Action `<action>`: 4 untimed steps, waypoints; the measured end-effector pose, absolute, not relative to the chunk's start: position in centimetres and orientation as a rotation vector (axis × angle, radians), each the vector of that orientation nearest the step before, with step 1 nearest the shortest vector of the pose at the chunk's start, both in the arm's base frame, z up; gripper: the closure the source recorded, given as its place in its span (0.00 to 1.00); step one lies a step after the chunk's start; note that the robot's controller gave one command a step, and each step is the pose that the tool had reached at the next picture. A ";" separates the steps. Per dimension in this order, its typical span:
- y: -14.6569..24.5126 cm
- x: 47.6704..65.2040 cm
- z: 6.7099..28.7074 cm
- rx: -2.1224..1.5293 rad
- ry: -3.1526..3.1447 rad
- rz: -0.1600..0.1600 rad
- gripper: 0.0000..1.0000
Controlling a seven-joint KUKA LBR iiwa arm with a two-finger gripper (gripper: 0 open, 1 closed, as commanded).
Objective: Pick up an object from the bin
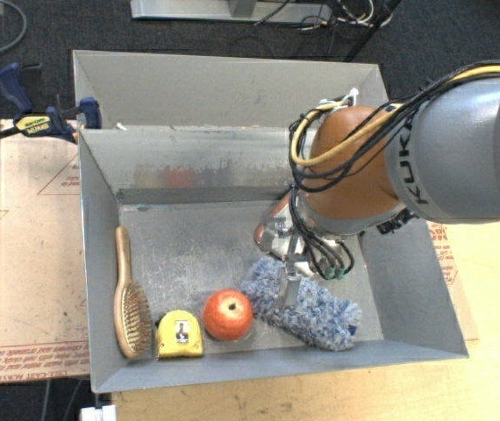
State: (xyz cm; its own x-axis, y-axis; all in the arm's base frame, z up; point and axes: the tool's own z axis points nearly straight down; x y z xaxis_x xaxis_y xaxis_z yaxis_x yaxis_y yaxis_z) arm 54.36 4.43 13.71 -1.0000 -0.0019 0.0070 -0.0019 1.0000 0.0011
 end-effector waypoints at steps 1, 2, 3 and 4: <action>4.4 54.5 14.1 0.002 -3.142 -0.002 0.00; 2.9 51.9 7.0 0.172 -3.131 -0.005 1.00; 2.9 51.9 7.0 0.172 -3.131 -0.005 1.00; 2.7 51.9 10.1 0.170 -3.121 -0.005 1.00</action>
Offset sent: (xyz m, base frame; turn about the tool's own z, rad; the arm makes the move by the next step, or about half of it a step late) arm -0.0246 -0.0156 -0.0671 -0.1100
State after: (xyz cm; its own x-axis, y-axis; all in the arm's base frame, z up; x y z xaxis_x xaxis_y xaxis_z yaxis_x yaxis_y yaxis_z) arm 51.88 2.67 10.09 -0.9940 -0.1085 0.0162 -0.1085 0.9941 0.0041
